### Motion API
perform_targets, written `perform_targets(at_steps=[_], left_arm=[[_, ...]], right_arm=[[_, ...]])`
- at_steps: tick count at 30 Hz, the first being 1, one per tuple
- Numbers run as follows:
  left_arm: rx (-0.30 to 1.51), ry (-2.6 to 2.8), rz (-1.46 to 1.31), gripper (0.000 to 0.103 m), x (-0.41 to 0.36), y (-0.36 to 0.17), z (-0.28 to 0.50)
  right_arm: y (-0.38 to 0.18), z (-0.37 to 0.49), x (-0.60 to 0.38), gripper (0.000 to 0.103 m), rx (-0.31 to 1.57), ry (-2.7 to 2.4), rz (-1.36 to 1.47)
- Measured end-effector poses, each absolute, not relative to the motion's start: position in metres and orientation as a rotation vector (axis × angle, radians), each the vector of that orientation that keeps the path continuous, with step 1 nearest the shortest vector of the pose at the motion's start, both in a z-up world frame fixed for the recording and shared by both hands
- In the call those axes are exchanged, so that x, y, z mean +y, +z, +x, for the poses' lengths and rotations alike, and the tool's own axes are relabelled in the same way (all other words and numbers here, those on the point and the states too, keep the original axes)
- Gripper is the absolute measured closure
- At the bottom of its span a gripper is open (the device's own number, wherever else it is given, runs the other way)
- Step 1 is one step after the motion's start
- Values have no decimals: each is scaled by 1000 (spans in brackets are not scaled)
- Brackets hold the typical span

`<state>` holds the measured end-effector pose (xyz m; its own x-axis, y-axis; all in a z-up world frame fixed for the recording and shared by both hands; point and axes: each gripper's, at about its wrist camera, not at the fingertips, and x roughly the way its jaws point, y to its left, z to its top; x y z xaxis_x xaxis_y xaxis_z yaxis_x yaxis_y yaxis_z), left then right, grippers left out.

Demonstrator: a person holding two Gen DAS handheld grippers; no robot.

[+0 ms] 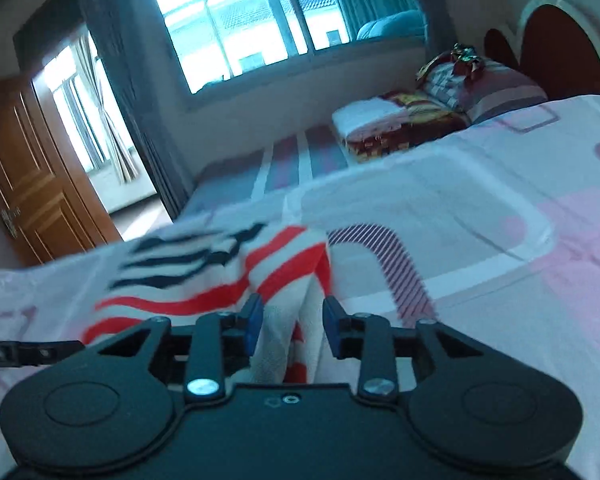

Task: Fold small clothes

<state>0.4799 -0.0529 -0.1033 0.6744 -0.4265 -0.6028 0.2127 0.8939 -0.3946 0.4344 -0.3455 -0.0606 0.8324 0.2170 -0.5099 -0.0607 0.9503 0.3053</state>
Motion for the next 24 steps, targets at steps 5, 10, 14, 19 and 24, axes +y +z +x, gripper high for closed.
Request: perform_targets(at_steps=[5, 10, 14, 19, 24], left_arm=[[767, -391, -290, 34, -66, -111, 459], [768, -391, -293, 34, -65, -108, 453], [810, -365, -224, 26, -69, -118, 450], [809, -327, -197, 21, -66, -114, 436], [812, -316, -160, 21, -61, -111, 410]], right_arm=[[-52, 388, -352, 63, 602, 208, 298], [-56, 371, -341, 96, 663, 223, 234], [-67, 353, -368, 97, 616, 228, 434], [-88, 363, -362, 98, 666, 185, 367], [-63, 348, -352, 80, 638, 169, 287]])
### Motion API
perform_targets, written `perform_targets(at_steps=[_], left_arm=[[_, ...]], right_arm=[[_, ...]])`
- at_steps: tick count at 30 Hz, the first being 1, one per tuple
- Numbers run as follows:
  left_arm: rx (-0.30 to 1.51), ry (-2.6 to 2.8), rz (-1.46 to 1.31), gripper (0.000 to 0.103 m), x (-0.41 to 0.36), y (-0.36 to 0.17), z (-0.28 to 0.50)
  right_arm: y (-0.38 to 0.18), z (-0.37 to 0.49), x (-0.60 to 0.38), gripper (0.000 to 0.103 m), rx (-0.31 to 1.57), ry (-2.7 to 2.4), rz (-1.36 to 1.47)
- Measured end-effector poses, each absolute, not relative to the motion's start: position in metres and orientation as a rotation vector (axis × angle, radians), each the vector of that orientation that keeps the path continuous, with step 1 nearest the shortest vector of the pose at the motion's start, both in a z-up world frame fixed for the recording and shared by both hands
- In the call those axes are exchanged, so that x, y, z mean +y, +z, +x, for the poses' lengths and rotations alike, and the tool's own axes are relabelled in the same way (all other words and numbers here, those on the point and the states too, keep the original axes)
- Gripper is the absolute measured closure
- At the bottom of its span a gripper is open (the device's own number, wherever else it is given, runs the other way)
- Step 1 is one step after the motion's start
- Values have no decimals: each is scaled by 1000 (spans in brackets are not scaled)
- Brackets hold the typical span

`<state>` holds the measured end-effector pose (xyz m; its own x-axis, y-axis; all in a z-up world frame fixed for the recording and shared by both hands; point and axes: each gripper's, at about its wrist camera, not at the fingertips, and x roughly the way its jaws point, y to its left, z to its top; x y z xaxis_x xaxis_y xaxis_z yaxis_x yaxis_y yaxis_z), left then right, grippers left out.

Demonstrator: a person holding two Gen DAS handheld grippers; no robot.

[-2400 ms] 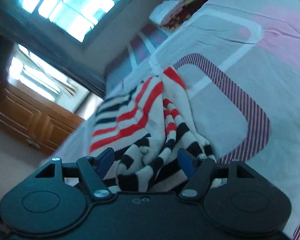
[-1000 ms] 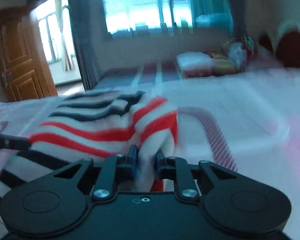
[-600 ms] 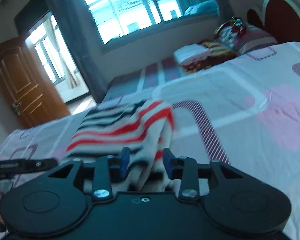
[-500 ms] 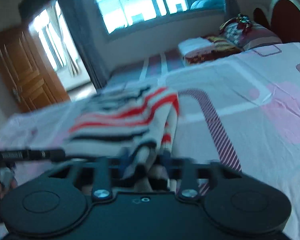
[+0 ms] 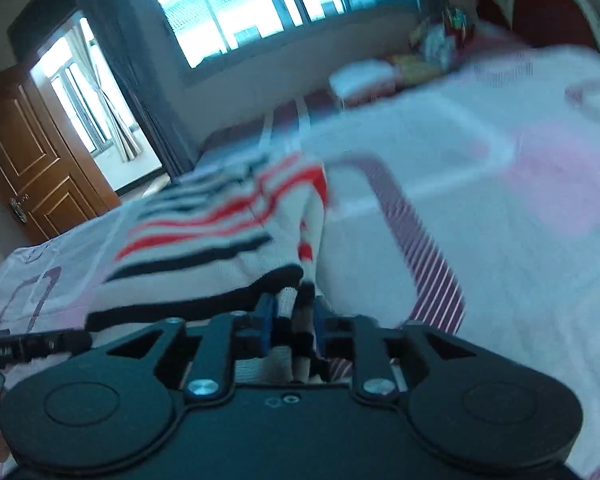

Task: Fold small clothes

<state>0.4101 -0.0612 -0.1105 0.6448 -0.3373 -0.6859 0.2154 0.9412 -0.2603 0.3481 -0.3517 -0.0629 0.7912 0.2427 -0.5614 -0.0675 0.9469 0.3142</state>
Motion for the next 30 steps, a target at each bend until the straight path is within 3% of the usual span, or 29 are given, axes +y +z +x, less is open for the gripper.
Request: perform_targets(at_steps=[3, 5, 10, 20, 26, 30], left_arm=[[828, -297, -201, 21, -58, -120, 407], [826, -291, -188, 21, -59, -121, 404], [834, -288, -155, 21, -60, -118, 396], [803, -279, -73, 21, -68, -97, 386], [748, -315, -81, 21, -63, -79, 401], [794, -366, -216, 21, -45, -80, 439]], right_arm=[[-53, 339, -343, 80, 599, 225, 224], [-68, 352, -334, 82, 680, 202, 146], [-91, 370, -338, 61, 785, 117, 136], [-61, 352, -346, 57, 736, 124, 182], [-50, 353, -355, 38, 694, 172, 271], [-49, 375, -363, 39, 743, 116, 286]])
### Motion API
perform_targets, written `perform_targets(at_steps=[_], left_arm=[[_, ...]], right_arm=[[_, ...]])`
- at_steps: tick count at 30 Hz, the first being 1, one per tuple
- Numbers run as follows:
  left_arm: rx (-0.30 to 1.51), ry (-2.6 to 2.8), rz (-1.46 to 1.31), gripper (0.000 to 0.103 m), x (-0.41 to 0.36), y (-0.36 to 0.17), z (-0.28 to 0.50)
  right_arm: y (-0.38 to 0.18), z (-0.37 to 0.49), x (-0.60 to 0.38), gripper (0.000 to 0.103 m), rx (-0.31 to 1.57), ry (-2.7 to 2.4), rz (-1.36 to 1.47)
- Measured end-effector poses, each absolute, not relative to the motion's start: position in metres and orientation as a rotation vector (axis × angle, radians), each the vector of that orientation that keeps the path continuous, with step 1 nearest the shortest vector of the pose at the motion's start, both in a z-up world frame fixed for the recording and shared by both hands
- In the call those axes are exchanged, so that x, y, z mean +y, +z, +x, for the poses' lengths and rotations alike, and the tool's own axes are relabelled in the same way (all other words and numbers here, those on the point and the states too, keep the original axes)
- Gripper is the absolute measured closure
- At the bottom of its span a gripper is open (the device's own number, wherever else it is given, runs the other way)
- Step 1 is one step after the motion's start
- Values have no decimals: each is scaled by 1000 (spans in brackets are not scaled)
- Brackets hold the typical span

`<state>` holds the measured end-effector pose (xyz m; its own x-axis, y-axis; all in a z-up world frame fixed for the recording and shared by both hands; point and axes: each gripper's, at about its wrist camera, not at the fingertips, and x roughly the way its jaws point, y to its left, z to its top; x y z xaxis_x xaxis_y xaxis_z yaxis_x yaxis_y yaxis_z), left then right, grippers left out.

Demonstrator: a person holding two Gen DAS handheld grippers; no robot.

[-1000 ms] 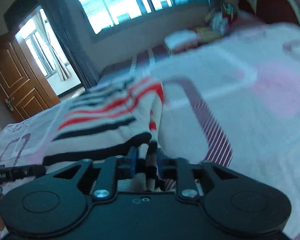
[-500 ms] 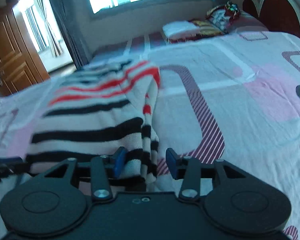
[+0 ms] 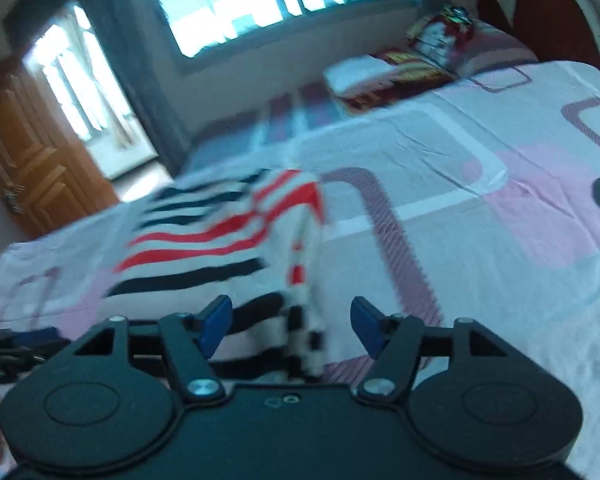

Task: Fold small clothes

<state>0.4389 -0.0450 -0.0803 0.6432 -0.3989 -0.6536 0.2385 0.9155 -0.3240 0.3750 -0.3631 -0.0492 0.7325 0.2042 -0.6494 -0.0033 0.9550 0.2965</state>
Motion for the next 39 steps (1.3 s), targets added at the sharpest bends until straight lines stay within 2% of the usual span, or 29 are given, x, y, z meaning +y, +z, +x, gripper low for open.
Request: perform_targets(at_steps=[5, 11, 19, 24, 27, 34, 39], left_arm=[[925, -439, -478, 21, -25, -112, 487], [986, -507, -599, 21, -24, -137, 512], [1013, -539, -496, 21, -51, -133, 537], [1023, -565, -458, 34, -53, -129, 541], [1041, -596, -437, 34, -47, -127, 542], [1029, -636, -440, 33, -57, -134, 560], [1005, -633, -378, 47, -64, -129, 555]], right_arm=[[-65, 418, -399, 39, 771, 164, 539], [-98, 450, -410, 40, 877, 319, 630], [-109, 471, -401, 43, 887, 430, 624], [-112, 487, -396, 46, 889, 480, 655], [-110, 487, -400, 52, 908, 501, 633], [-117, 498, -396, 53, 912, 572, 631], [-116, 490, -391, 65, 855, 562, 601]])
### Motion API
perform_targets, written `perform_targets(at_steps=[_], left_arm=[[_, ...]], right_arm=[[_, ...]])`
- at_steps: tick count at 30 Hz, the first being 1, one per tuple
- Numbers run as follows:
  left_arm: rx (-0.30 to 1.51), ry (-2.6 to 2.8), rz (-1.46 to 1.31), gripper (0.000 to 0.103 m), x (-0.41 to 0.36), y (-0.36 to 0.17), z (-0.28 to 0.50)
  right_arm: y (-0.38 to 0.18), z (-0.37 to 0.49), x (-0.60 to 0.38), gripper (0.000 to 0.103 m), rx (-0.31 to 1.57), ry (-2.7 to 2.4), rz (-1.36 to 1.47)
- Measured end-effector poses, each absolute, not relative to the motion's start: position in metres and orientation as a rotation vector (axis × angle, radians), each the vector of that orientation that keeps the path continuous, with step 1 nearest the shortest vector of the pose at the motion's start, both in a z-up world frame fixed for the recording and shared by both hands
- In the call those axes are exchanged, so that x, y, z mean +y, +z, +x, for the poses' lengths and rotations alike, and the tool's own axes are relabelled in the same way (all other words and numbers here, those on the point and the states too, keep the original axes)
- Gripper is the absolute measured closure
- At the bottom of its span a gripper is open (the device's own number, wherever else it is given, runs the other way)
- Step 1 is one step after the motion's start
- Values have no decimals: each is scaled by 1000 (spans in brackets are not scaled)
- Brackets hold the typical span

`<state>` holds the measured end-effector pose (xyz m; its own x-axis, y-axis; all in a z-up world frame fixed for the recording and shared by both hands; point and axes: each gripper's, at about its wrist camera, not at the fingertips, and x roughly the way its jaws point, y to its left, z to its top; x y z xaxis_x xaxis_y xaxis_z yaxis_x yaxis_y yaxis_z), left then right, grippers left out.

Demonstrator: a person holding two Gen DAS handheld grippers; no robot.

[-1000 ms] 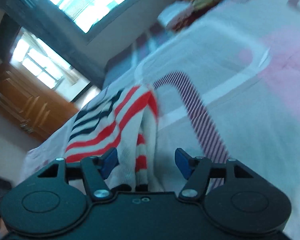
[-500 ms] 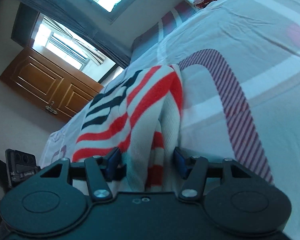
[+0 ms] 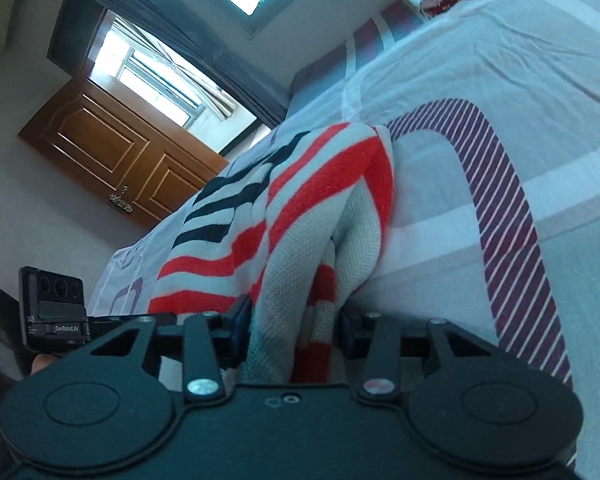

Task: Fold small clothes

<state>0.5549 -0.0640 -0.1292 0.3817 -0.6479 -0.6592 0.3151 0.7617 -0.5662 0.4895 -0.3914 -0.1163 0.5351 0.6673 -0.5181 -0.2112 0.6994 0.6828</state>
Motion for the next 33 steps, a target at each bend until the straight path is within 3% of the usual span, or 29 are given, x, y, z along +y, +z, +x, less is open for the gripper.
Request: perform_targets(at_steps=[6, 18, 33], left_arm=[[967, -624, -305, 55, -66, -110, 545], [918, -642, -256, 56, -49, -64, 509], [844, -560, -227, 56, 81, -11, 425]], right_arm=[[-106, 477, -388, 68, 804, 537, 580], [-56, 453, -365, 69, 767, 540, 494], [-2, 409, -262, 69, 704, 599, 414]])
